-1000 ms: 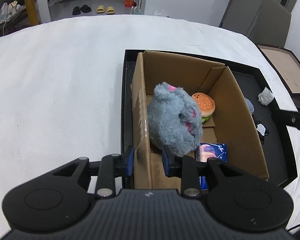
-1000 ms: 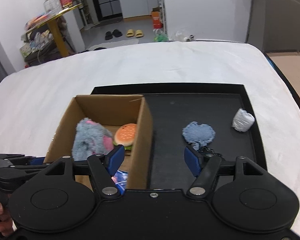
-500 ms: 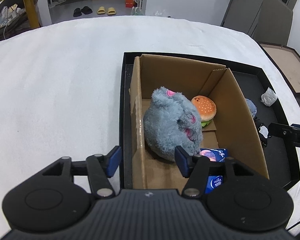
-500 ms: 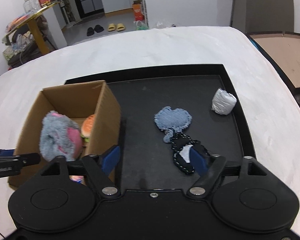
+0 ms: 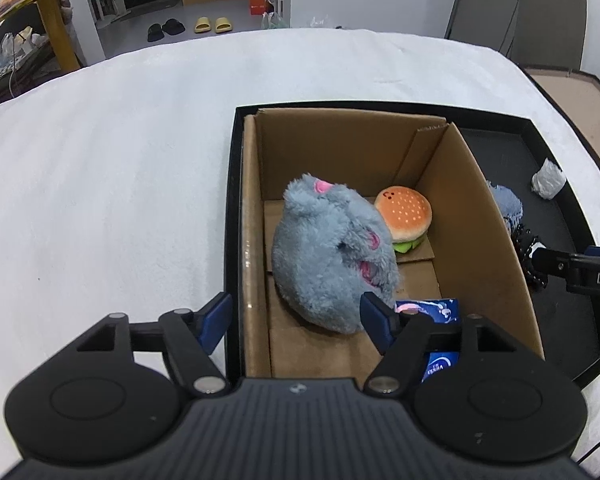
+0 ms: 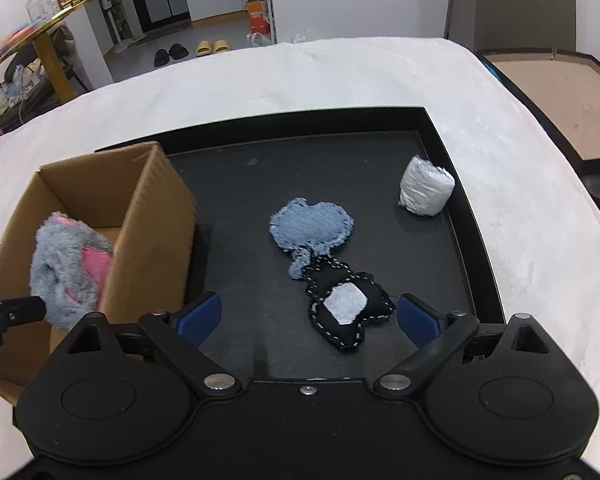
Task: Organize soft objects
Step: 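Move the right gripper to the black stitched plush and grasp it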
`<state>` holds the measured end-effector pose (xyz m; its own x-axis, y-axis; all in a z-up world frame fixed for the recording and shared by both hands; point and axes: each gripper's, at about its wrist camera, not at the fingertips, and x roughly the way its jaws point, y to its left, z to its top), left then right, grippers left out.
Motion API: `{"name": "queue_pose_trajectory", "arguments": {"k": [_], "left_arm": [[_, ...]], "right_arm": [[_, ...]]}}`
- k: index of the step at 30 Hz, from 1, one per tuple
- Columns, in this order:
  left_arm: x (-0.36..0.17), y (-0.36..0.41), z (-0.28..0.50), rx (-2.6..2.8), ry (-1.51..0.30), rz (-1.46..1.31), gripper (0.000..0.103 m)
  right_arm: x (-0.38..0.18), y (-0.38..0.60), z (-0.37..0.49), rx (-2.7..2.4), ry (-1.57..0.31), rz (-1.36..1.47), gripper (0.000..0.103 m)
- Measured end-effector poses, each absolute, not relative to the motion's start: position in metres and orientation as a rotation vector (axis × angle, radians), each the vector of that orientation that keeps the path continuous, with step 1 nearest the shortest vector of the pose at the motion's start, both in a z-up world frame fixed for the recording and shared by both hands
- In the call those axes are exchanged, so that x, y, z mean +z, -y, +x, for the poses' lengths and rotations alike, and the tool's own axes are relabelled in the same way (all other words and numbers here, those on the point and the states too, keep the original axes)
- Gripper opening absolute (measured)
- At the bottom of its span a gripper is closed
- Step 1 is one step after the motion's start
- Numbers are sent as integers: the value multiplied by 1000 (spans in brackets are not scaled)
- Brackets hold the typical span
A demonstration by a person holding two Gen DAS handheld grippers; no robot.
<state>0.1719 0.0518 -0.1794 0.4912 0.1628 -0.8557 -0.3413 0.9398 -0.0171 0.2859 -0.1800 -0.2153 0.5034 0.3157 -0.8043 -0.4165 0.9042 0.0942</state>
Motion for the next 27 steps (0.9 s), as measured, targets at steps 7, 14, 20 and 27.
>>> {"name": "queue_pose_trajectory", "arguments": {"k": [7,14,20,27], "left_arm": [[-183,-41,179,319,-1039,-153,69],[-189,-34,188,348,-1058,-123,70],[-191,-31,194,373,-1069,-103,71],[-193,-28,200,393,-1082,-90,72]], "right_arm": [[-232,193,297,427,-968,-89,95],[-248,199,306,436,-987,-79,95],[-259,197,313,449,-1002,-90,95],[-266,199,321,458,-1006,-92,91]]}}
